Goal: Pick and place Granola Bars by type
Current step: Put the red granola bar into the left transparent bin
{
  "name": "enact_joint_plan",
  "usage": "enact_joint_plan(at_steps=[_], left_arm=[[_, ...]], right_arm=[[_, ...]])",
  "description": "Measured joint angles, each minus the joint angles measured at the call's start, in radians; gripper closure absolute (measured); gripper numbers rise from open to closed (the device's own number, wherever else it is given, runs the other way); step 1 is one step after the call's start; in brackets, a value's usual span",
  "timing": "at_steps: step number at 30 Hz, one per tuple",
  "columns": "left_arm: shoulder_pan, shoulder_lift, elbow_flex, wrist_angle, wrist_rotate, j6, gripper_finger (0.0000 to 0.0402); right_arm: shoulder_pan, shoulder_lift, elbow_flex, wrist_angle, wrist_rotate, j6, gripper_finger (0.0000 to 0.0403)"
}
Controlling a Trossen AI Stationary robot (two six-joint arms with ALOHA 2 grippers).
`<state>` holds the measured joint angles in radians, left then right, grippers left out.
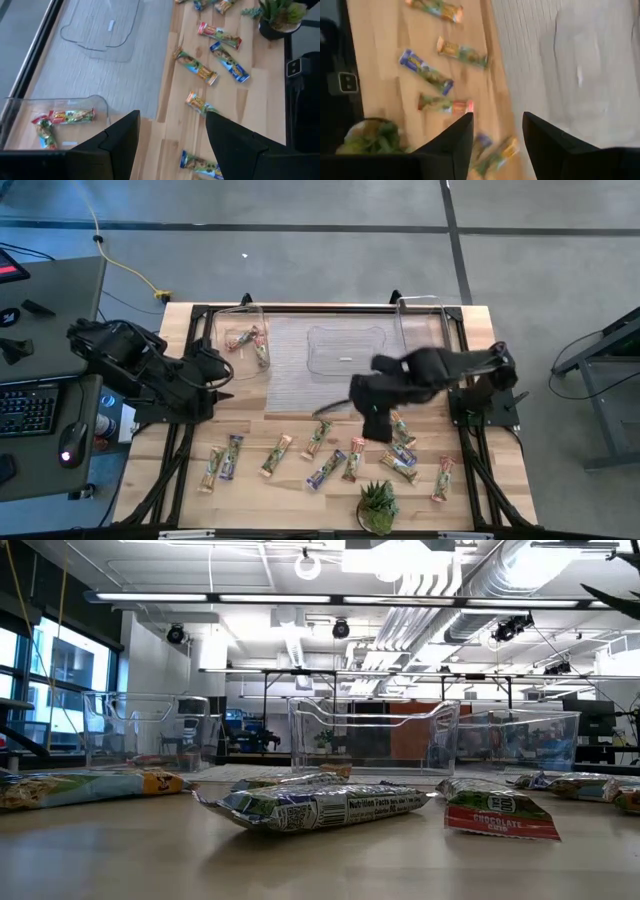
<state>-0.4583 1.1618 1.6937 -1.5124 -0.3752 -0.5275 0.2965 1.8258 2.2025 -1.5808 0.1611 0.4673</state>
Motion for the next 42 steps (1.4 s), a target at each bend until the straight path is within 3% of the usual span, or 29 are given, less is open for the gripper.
enact_joint_plan(at_steps=[2, 5, 9, 17, 23, 31, 37, 42], left_arm=[[0.0, 0.004, 0.0, 0.037, 0.002, 0.015, 0.0181], [0.0, 0.012, 0.0, 0.066, 0.004, 0.026, 0.0181], [0.0, 0.024, -0.01, 0.068, 0.025, 0.026, 0.0181], [0.0, 0.042, -0.053, 0.066, -0.012, 0.027, 0.0181], [0.0, 0.067, -0.056, 0.038, -0.066, 0.025, 0.0181], [0.0, 0.092, -0.056, 0.045, -0.08, 0.022, 0.0181], [0.0, 0.104, -0.056, 0.047, -0.086, 0.023, 0.0181], [0.0, 0.113, -0.056, 0.048, -0.089, 0.023, 0.0181]], right_arm=[[0.045, -0.02, -0.055, 0.049, -0.02, 0.118, 0.0249], [0.105, -0.029, -0.144, 0.081, -0.077, 0.162, 0.0249], [0.165, -0.03, -0.317, 0.005, -0.036, 0.328, 0.0249], [0.227, -0.08, -0.74, 0.085, -0.384, 0.695, 0.0249], [0.298, -0.172, -0.951, 0.12, -0.381, 1.025, 0.0249], [0.445, -0.323, -1.215, 0.508, -0.362, 1.512, 0.0249], [0.507, -0.327, -1.309, 0.555, -0.524, 1.607, 0.0249], [0.517, -0.327, -1.363, 0.588, -0.511, 1.606, 0.0249]])
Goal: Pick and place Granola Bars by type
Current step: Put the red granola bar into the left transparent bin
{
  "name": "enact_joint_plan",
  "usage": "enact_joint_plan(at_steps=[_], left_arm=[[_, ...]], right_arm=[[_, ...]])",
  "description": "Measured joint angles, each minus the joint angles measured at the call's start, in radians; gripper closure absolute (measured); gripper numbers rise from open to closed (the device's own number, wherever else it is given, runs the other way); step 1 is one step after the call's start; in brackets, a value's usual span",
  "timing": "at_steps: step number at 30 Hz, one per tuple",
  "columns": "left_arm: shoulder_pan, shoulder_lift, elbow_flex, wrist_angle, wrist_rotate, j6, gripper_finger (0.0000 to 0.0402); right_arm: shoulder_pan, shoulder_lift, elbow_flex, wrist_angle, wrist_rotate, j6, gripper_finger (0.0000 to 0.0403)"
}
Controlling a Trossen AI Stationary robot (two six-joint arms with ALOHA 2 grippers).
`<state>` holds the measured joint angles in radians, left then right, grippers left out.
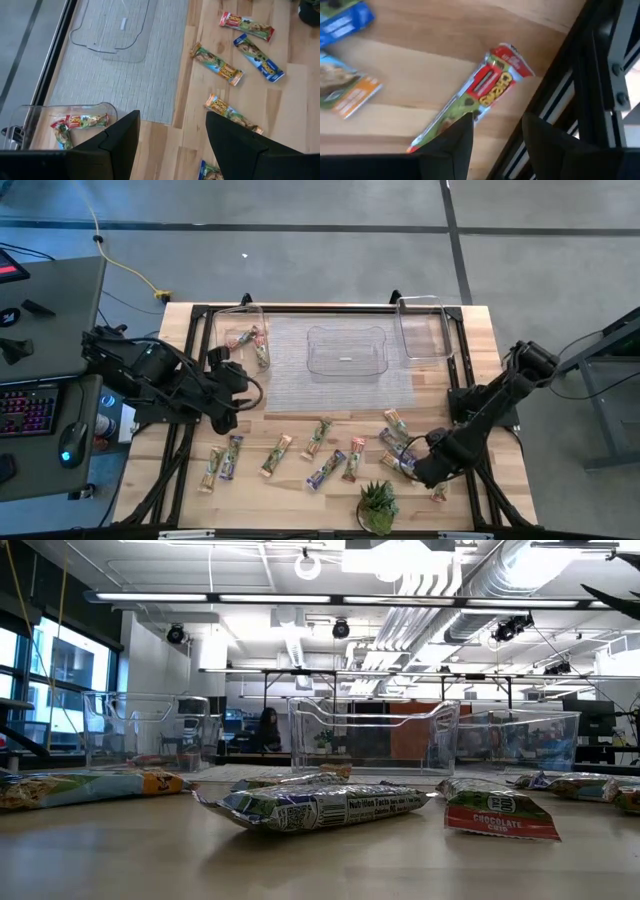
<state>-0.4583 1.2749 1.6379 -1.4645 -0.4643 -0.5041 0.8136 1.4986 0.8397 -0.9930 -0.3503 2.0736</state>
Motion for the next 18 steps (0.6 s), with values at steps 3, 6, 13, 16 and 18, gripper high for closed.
enact_joint_plan(at_steps=[3, 6, 13, 16, 18], left_arm=[[0.0, 0.005, 0.0, 0.003, 0.001, 0.0, 0.0181], [0.0, 0.008, 0.0, 0.001, 0.002, 0.002, 0.0181], [0.0, 0.007, 0.0, -0.001, 0.001, 0.002, 0.0181], [0.0, 0.007, 0.0, 0.0, 0.001, 0.002, 0.0181], [0.0, 0.007, 0.0, 0.0, 0.001, 0.002, 0.0181]], right_arm=[[0.0, 0.0, -0.052, 0.032, 0.0, -0.01, 0.0249], [0.0, 0.0, -0.115, 0.12, 0.001, -0.014, 0.0249], [-0.023, -0.006, -0.182, 0.238, 0.081, -0.142, 0.0249], [-0.047, -0.004, -0.168, 0.217, 0.198, -0.256, 0.0249], [-0.063, -0.004, -0.156, 0.213, 0.28, -0.326, 0.0249]])
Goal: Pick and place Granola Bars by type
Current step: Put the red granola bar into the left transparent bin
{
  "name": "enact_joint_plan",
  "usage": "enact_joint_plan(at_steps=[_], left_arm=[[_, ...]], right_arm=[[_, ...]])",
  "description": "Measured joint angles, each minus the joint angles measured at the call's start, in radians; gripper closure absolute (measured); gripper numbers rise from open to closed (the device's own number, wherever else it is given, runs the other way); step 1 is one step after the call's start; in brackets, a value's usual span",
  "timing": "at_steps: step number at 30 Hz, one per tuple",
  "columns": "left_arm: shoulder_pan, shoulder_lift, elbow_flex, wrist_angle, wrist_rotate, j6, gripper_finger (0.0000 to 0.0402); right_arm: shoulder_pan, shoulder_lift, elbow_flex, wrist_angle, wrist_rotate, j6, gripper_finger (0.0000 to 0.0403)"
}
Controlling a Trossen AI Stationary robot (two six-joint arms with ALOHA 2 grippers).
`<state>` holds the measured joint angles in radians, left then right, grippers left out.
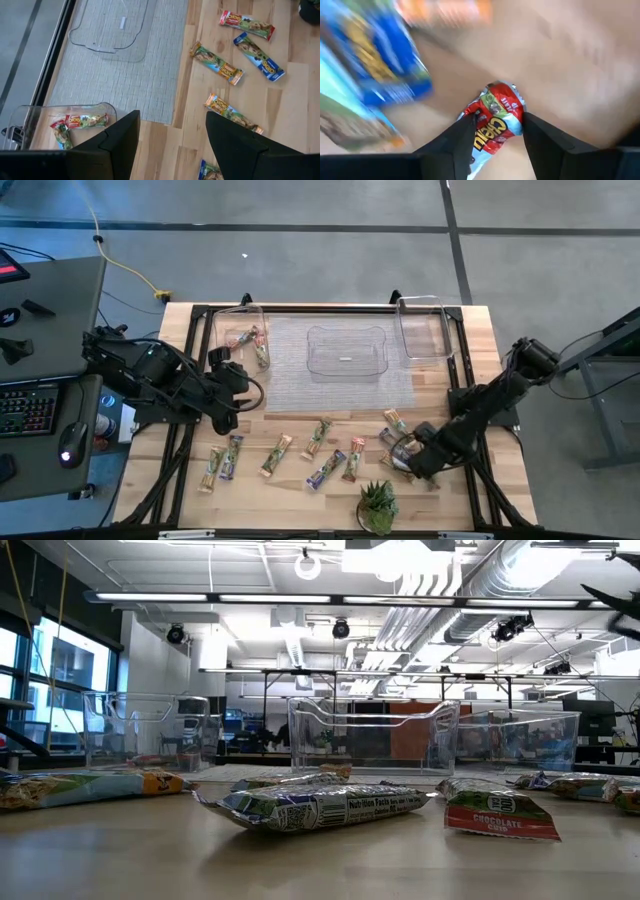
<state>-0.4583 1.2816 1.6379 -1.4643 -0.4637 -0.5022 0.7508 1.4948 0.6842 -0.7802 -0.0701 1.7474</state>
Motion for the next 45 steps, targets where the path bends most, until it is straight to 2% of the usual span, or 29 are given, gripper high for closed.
enact_joint_plan(at_steps=[3, 5, 17, 20, 29, 35, 38, 41, 43, 45], left_arm=[[0.0, 0.0, 0.0, 0.0, 0.0, 0.0, 0.0181], [0.0, 0.0, 0.0, 0.0, 0.0, 0.0, 0.0181], [0.0, 0.0, 0.0, -0.001, 0.0, 0.0, 0.0181], [0.0, 0.0, 0.0, -0.001, 0.0, 0.0, 0.0181], [0.0, 0.0, 0.0, 0.0, 0.0, -0.001, 0.0181], [0.0, 0.0, 0.0, 0.001, 0.0, -0.001, 0.0181], [0.0, 0.0, 0.0, 0.002, 0.0, -0.001, 0.0181], [0.0, 0.0, 0.0, 0.005, -0.001, -0.001, 0.0181], [0.0, 0.0, 0.0, 0.005, -0.003, -0.001, 0.0181], [0.0, 0.0, 0.0, 0.01, -0.017, -0.001, 0.0181]], right_arm=[[-0.023, 0.004, 0.03, -0.006, 0.13, -0.099, 0.0249], [-0.04, 0.006, 0.049, -0.018, 0.169, -0.135, 0.0249], [-0.105, 0.002, 0.021, 0.003, 0.147, -0.15, 0.0254], [-0.116, 0.001, 0.017, 0.021, 0.136, -0.151, 0.0276], [-0.124, 0.002, 0.034, 0.026, 0.039, -0.152, 0.0385], [-0.123, -0.014, 0.141, -0.062, 0.017, -0.176, 0.0393], [-0.123, -0.035, 0.223, -0.165, 0.085, -0.2, 0.0397], [-0.128, -0.056, 0.323, -0.274, 0.217, -0.231, 0.0399], [-0.145, -0.061, 0.391, -0.339, 0.346, -0.276, 0.0397], [-0.179, -0.063, 0.455, -0.354, 0.524, -0.364, 0.0398]])
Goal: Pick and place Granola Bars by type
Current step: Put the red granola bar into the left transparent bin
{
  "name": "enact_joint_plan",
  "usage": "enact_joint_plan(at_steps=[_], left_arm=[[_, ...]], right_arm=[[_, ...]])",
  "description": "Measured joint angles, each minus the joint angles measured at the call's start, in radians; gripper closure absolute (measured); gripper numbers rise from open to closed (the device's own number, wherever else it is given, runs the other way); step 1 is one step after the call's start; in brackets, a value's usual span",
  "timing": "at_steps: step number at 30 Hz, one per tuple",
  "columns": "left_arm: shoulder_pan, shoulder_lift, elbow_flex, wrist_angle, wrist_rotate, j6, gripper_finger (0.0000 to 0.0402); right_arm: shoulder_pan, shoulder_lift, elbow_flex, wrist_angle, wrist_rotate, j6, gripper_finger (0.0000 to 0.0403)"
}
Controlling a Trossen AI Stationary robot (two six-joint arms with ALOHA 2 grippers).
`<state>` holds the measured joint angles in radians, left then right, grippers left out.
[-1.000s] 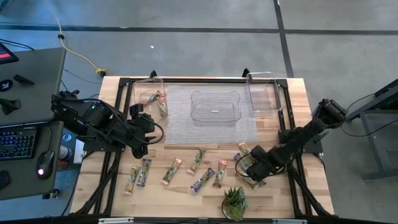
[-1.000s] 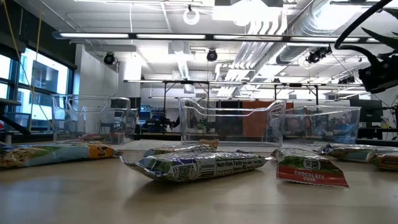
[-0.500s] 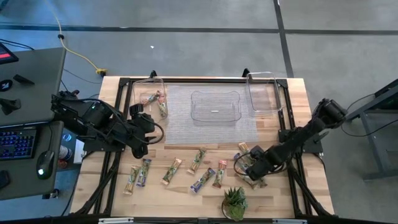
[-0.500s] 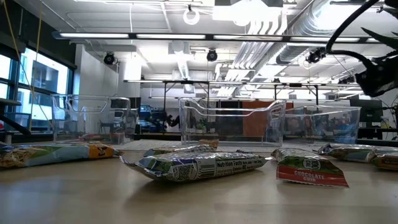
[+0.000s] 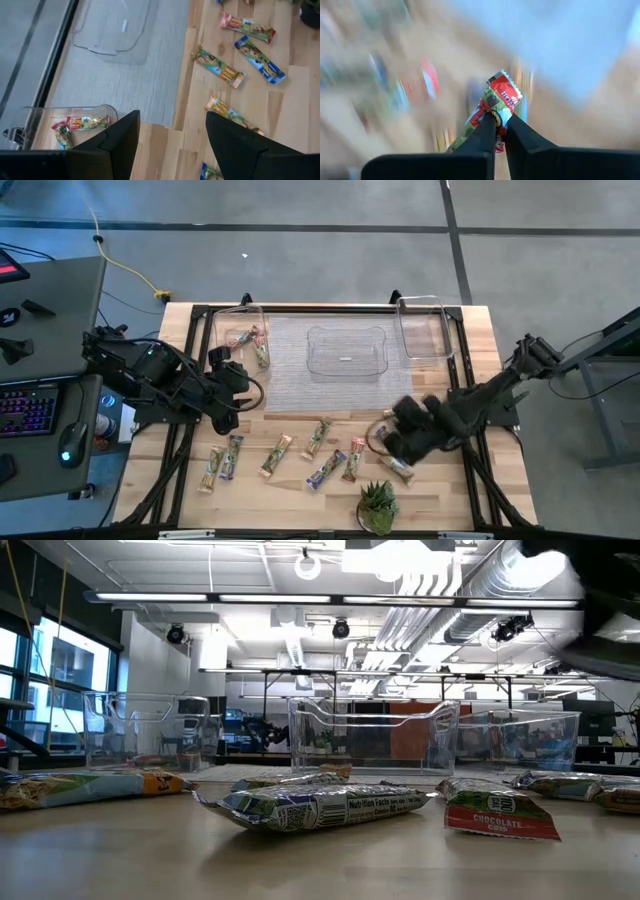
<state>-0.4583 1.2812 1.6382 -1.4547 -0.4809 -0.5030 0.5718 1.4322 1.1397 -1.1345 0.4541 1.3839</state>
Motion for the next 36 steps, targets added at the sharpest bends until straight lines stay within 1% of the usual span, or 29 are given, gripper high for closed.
enact_joint_plan(at_steps=[2, 4, 6, 7, 8, 9, 10, 12, 14, 15, 17, 19, 21, 23, 26, 28, 31, 33, 34, 36], left_arm=[[0.0, 0.0, 0.0, 0.01, -0.018, 0.0, 0.0181], [0.0, 0.0, 0.0, 0.017, -0.028, 0.0, 0.0181], [0.0, 0.0, 0.0, 0.016, -0.034, 0.0, 0.0181], [0.0, 0.0, 0.0, 0.016, -0.035, 0.0, 0.0181], [0.0, 0.0, 0.0, 0.016, -0.035, 0.0, 0.0181], [0.0, 0.0, 0.0, 0.016, -0.035, 0.0, 0.0181], [0.0, 0.0, 0.0, 0.016, -0.035, -0.003, 0.0181], [0.0, 0.0, 0.0, 0.016, -0.035, -0.01, 0.0181], [0.0, 0.0, 0.0, 0.016, -0.031, -0.025, 0.0181], [0.0, 0.0, 0.0, 0.016, -0.03, -0.032, 0.0181], [0.0, 0.0, 0.0, 0.016, -0.03, -0.057, 0.0181], [0.0, 0.0, 0.0, 0.016, -0.025, -0.08, 0.0181], [0.0, 0.0, 0.0, 0.016, -0.023, -0.092, 0.0181], [0.0, 0.0, 0.0, 0.016, -0.024, -0.105, 0.0181], [0.0, 0.0, 0.0, 0.015, -0.024, -0.108, 0.0181], [0.0, 0.0, 0.0, 0.014, -0.024, -0.107, 0.0181], [0.0, 0.0, 0.0, 0.012, -0.023, -0.107, 0.0181], [0.0, 0.0, 0.0, 0.008, -0.022, -0.107, 0.0181], [0.0, 0.0, 0.0, 0.007, -0.021, -0.107, 0.0181], [0.0, 0.0, 0.0, 0.007, -0.021, -0.106, 0.0181]], right_arm=[[-0.045, 0.0, 0.052, 0.056, 0.212, -0.136, 0.04], [-0.104, 0.0, 0.078, 0.195, 0.424, -0.33, 0.04], [-0.174, 0.0, 0.084, 0.436, 0.586, -0.57, 0.0397], [-0.214, 0.0, 0.077, 0.586, 0.632, -0.696, 0.0395], [-0.257, 0.005, 0.067, 0.754, 0.647, -0.829, 0.0394], [-0.306, 0.013, 0.057, 0.923, 0.626, -0.969, 0.0394], [-0.353, 0.029, 0.046, 1.087, 0.565, -1.095, 0.0394], [-0.449, 0.082, 0.032, 1.369, 0.354, -1.287, 0.0396], [-0.533, 0.16, 0.03, 1.579, 0.132, -1.356, 0.0399], [-0.571, 0.205, 0.032, 1.668, 0.047, -1.36, 0.04], [-0.632, 0.31, 0.051, 1.827, -0.059, -1.361, 0.04], [-0.679, 0.426, 0.095, 1.944, -0.085, -1.364, 0.04], [-0.712, 0.543, 0.178, 1.961, -0.088, -1.362, 0.0399], [-0.734, 0.657, 0.297, 1.897, -0.107, -1.361, 0.0398], [-0.747, 0.808, 0.518, 1.723, -0.154, -1.387, 0.0398], [-0.749, 0.894, 0.667, 1.582, -0.158, -1.408, 0.0397], [-0.751, 1.002, 0.86, 1.387, -0.157, -1.44, 0.0397], [-0.751, 1.059, 0.962, 1.304, -0.158, -1.473, 0.0397], [-0.751, 1.081, 1.002, 1.264, -0.17, -1.485, 0.0397], [-0.751, 1.12, 1.067, 1.212, -0.227, -1.493, 0.0396]])
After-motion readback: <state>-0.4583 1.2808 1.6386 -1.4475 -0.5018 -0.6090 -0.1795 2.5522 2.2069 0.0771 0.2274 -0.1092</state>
